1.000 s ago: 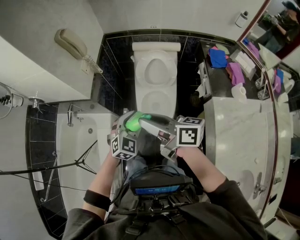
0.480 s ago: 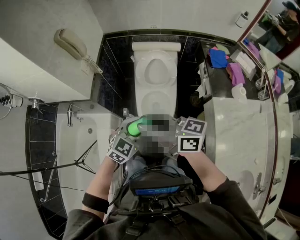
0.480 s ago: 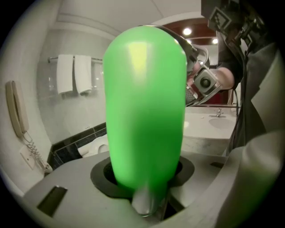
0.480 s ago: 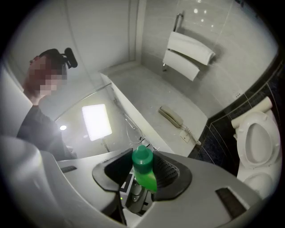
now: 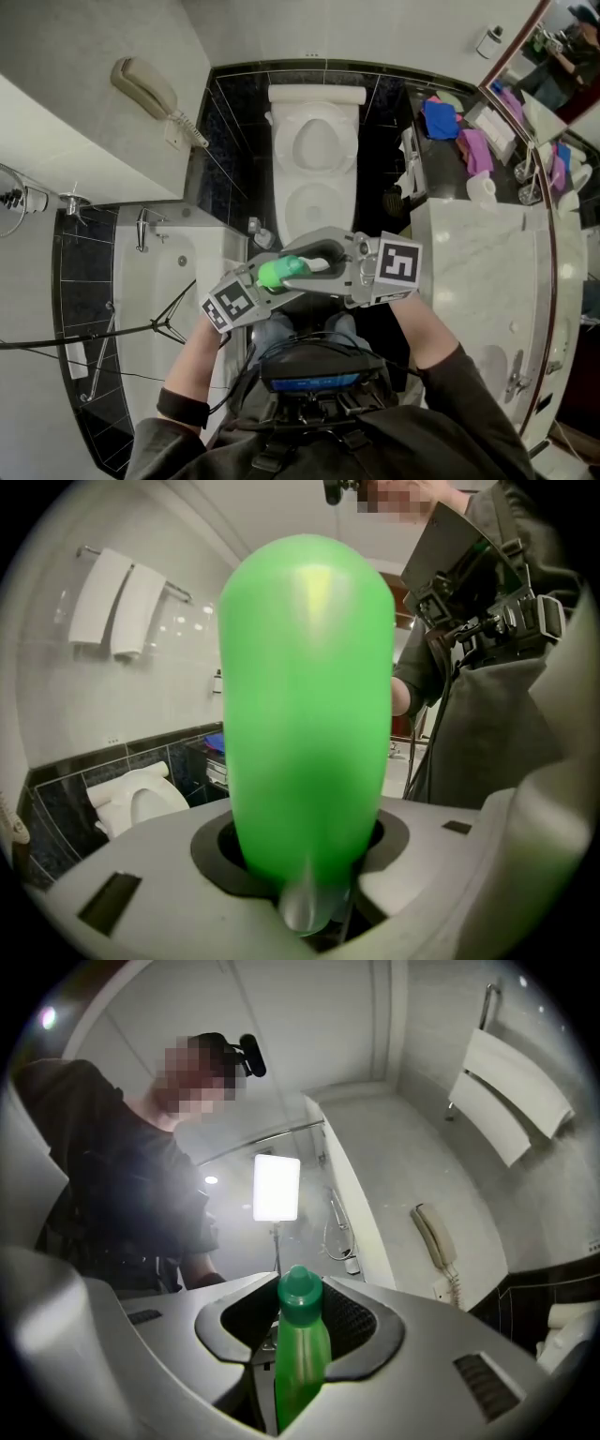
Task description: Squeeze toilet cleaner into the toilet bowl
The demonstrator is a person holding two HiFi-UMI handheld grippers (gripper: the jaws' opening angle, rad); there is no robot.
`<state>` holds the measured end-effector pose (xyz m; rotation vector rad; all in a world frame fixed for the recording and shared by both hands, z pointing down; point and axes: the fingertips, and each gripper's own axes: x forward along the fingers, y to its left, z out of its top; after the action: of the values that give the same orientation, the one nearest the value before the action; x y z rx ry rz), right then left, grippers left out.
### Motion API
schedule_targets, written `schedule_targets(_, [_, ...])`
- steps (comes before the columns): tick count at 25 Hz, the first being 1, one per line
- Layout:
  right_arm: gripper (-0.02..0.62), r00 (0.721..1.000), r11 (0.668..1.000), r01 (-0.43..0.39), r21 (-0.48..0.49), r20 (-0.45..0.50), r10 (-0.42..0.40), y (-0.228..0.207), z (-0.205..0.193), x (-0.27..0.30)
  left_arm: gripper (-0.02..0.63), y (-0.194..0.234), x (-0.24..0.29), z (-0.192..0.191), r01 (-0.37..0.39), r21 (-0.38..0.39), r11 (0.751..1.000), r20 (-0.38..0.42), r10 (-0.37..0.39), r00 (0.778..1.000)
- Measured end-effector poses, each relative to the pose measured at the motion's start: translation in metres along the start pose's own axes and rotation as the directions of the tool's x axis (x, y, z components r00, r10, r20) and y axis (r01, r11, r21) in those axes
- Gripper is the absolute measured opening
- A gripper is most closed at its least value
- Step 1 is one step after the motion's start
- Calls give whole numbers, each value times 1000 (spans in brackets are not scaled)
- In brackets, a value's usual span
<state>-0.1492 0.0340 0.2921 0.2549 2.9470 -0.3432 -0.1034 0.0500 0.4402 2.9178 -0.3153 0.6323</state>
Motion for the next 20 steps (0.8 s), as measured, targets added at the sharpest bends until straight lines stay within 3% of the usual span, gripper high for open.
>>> schedule_targets(4, [161, 999, 999, -34, -4, -2, 34, 2, -2, -1, 192, 0, 1, 0, -5, 2, 1000, 1, 5, 1000])
schedule_targets(7, [174, 1000, 999, 6, 52, 26, -7, -6, -1, -1, 192, 7, 1, -1, -49, -4, 999, 8, 50, 999])
schedule_targets(10, [269, 994, 990, 73, 118, 68, -81, -21, 3, 0, 192, 26, -4, -3, -164, 5, 987, 11, 164, 986])
schedule_targets(12, [337, 985, 976, 134, 172, 88, -150, -32, 5, -2, 192, 43, -8, -3, -272, 29, 962, 10, 272, 962])
schedule_targets(15, [367, 953, 936, 264, 231, 88, -290, -54, 4, -6, 192, 75, -17, -1, -456, 78, 886, 12, 457, 889])
schedule_targets(20, [375, 896, 833, 381, 401, 60, -439, -72, 4, -7, 192, 123, -37, -14, -713, 100, 694, 5, 716, 698])
